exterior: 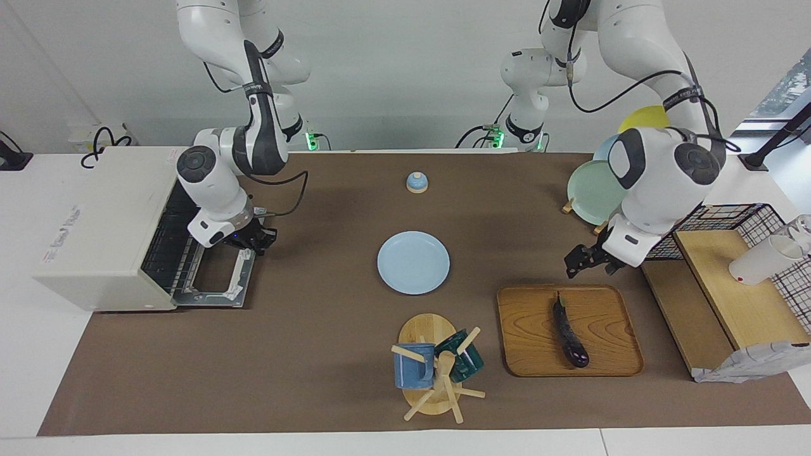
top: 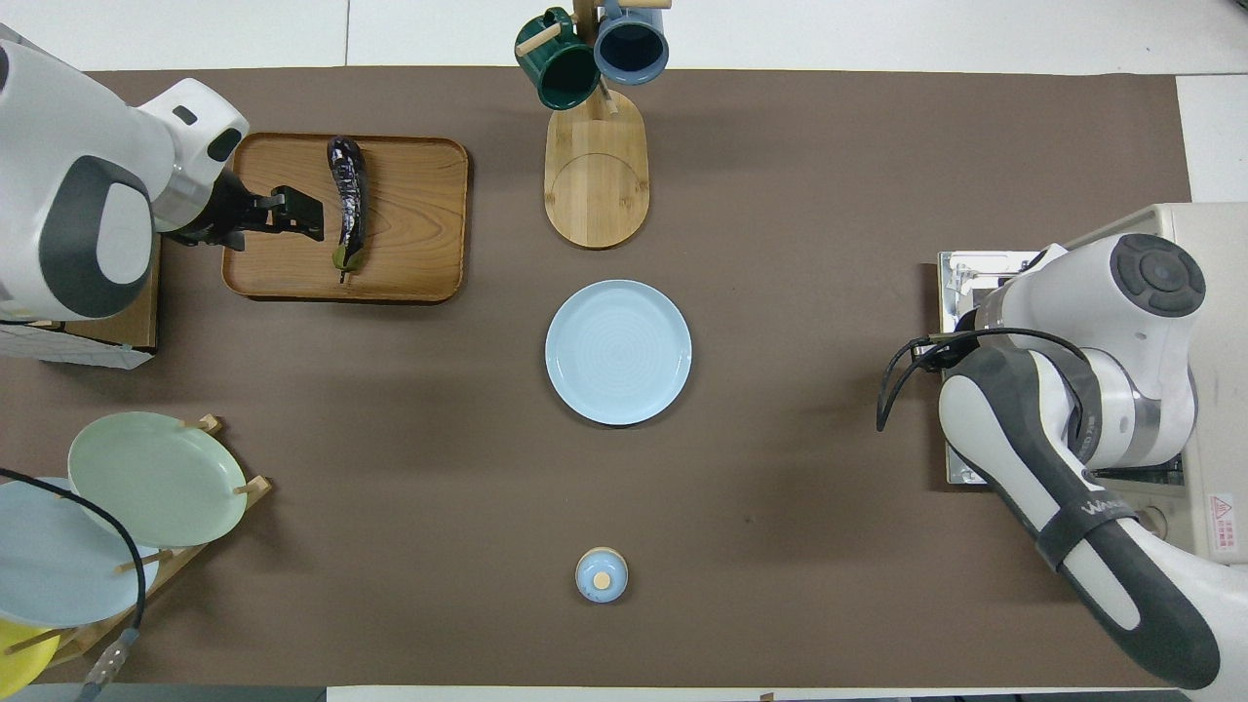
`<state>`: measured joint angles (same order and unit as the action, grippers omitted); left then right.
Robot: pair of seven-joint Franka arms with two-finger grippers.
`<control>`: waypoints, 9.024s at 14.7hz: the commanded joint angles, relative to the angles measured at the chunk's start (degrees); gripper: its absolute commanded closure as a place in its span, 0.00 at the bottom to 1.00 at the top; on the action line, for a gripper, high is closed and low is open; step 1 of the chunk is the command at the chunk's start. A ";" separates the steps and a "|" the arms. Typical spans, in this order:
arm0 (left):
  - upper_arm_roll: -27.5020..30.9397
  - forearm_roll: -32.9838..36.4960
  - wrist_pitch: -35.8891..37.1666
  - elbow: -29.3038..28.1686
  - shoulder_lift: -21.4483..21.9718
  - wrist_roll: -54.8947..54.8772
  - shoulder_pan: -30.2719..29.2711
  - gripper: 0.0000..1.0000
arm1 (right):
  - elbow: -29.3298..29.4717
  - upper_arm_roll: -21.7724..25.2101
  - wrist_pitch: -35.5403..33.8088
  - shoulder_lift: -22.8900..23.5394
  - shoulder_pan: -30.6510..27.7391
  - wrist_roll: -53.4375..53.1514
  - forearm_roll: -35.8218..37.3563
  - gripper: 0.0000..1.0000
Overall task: Put eggplant into oven
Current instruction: 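Grasp the eggplant with the left gripper while the right gripper lowers the door, then carry the eggplant with the left gripper onto the blue plate and release, then withdraw the left gripper while the right gripper reaches the blue plate, then grasp the eggplant on the plate with the right gripper and lift, then carry the eggplant with the right gripper into the open toaster oven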
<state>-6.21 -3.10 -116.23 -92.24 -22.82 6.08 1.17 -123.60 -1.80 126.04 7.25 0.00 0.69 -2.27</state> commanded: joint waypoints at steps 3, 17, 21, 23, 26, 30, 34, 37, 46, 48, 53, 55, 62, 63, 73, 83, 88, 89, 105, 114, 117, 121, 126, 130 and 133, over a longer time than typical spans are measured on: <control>0.06 -0.50 -5.66 6.81 -9.69 -2.04 1.29 0.00 | 5.20 -1.46 -6.31 -1.01 3.24 -3.75 -1.60 0.86; 0.15 -0.15 -10.89 0.74 -9.79 -8.71 2.61 1.00 | 21.36 -0.85 -26.68 -2.06 4.57 -7.20 -1.24 0.79; 0.06 -0.94 -5.06 5.76 -9.71 -8.81 3.05 1.00 | 24.64 -0.84 -34.62 -5.75 4.31 -7.02 -1.24 0.76; -0.03 -2.34 -2.27 5.50 -6.91 -8.46 3.31 1.00 | 24.64 -0.84 -36.21 -6.72 4.39 -6.32 -1.51 0.68; -0.02 -5.33 2.48 2.43 0.03 -3.21 5.94 1.00 | 24.64 -0.75 -36.39 -7.16 4.13 -6.40 -1.68 0.18; 0.06 -5.42 2.86 -3.88 5.49 10.85 16.03 1.00 | 24.21 -0.93 -36.56 -9.53 2.11 -6.41 -1.77 0.08; -0.03 -5.51 -8.72 -12.06 8.13 20.09 25.53 1.00 | 24.38 -0.76 -37.44 -9.71 1.85 -5.71 -1.51 0.00; 0.06 -5.51 -14.18 -13.22 5.17 24.32 31.42 1.00 | 24.29 -0.58 -37.71 -10.06 0.88 -5.00 -1.42 0.00; 0.33 -5.42 -19.30 -16.30 2.51 24.68 34.34 0.72 | 24.29 -0.58 -36.30 -9.98 0.88 -0.44 -0.81 0.00; 0.50 -5.34 -17.73 -15.86 3.12 24.33 33.81 0.00 | 24.29 -0.67 -36.30 -9.98 0.97 -0.43 -0.72 0.00; 0.77 -4.81 -2.80 -13.14 10.94 15.40 23.56 0.00 | 22.27 -1.46 -33.31 -10.59 3.50 -1.13 -1.33 0.00; 0.77 -4.81 1.86 -10.95 12.62 9.15 17.23 0.00 | 22.01 -1.72 -31.04 -10.50 5.00 -6.89 -4.73 0.00; 0.77 0.19 14.00 -6.63 19.90 0.08 3.50 0.00 | 31.13 -1.90 -10.50 8.45 29.77 -32.75 -1.16 0.00; 0.77 0.72 15.58 -6.81 21.05 -1.32 2.88 0.00 | 32.71 -1.90 -9.24 11.88 31.80 -35.29 -0.90 0.00; 0.77 1.26 19.55 -12.53 28.09 -3.62 0.50 0.00 | 30.81 -1.98 6.93 23.08 38.41 -44.02 9.39 0.26; 0.77 1.96 27.81 -1.18 23.43 -4.15 0.76 0.00 | 24.03 -2.25 11.34 21.14 39.02 -44.02 9.39 0.49; 0.77 1.96 28.16 -1.89 23.61 -4.15 0.94 0.00 | 21.49 -2.34 14.22 20.70 39.02 -44.11 9.30 0.59; 0.77 1.96 28.08 -1.89 23.61 -4.15 0.94 0.00 | 20.95 -2.34 15.02 20.52 39.02 -44.11 9.30 0.59; 0.68 1.96 27.55 -2.15 23.96 -3.97 -0.03 0.00 | 31.58 -2.25 -6.23 20.09 39.90 -40.59 17.56 1.00; 0.68 1.96 27.46 -2.06 23.96 -3.79 -0.29 0.00 | 14.03 -2.07 -14.33 0.86 24.20 -19.36 17.92 1.00; 0.68 1.96 27.46 -2.15 24.05 -3.79 -0.56 0.00 | 10.67 -1.98 -15.73 -2.68 17.86 -12.75 17.92 1.00; 0.68 1.96 27.46 -2.15 23.96 -3.71 -0.47 0.00 | 8.22 -2.07 -16.88 -4.43 8.11 -3.53 17.83 1.00; 0.68 1.96 27.46 -2.15 23.96 -3.79 -0.47 0.00 | 5.22 -2.07 -14.51 -5.05 0.10 5.36 17.65 1.00; 0.68 1.96 27.46 -2.15 23.96 -3.79 -0.47 0.00 | 2.40 -2.07 -11.60 -5.84 -5.26 10.54 16.95 1.00; 0.68 1.96 27.46 -2.15 23.96 -3.71 -0.47 0.00 | 1.35 -2.07 -11.69 -6.11 -7.29 11.79 15.02 1.00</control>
<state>-4.98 -2.23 -89.57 -95.18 1.23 2.54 1.31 -119.39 -3.12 113.56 2.94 -5.50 10.98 14.46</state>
